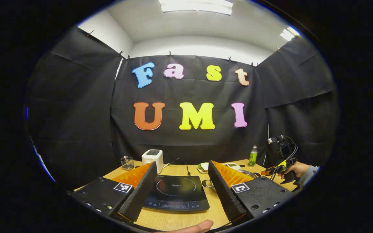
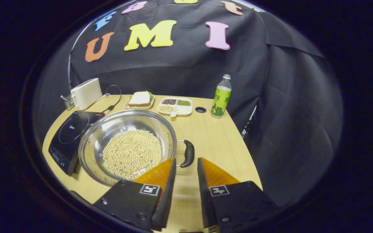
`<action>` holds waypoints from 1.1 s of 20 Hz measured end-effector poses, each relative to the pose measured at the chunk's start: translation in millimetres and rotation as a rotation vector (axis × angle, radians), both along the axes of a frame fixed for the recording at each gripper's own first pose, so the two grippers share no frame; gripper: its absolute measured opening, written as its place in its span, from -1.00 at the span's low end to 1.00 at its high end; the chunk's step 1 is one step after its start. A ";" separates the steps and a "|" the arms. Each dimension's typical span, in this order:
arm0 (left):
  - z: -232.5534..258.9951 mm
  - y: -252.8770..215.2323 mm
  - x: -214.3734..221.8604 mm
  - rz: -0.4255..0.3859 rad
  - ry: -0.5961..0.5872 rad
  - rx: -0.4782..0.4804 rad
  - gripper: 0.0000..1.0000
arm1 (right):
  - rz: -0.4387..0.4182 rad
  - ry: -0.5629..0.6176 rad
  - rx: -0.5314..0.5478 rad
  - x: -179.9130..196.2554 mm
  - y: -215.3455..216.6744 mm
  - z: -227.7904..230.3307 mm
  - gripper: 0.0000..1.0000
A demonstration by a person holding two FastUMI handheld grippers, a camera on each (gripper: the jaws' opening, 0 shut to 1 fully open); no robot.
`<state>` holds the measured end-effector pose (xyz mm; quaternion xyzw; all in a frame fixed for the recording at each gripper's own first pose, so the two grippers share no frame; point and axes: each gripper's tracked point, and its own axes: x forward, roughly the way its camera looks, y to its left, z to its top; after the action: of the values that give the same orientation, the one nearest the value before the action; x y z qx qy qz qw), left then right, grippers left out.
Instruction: First push the handle of the pot to place it horizontally, then grasp the pot with both hands and set it on the induction cooktop.
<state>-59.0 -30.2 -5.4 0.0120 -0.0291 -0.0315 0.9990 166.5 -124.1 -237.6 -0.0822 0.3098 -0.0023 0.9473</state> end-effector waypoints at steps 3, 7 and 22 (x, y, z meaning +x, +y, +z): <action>5.6 12.0 -2.1 0.043 -0.026 0.003 0.89 | 0.015 -0.005 0.075 8.4 5.1 9.8 0.62; 8.3 11.8 -8.4 0.040 -0.043 0.004 0.89 | -0.008 0.057 0.094 25.0 -1.2 3.3 0.90; -10.9 17.7 8.7 0.058 -0.019 -0.009 0.89 | -0.046 0.320 0.063 60.5 0.9 -50.2 0.80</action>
<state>-50.3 -12.5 -16.3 0.0086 -0.0384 -0.0022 0.9992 227.0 -123.2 -287.9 -0.0445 0.4582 -0.0009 0.8877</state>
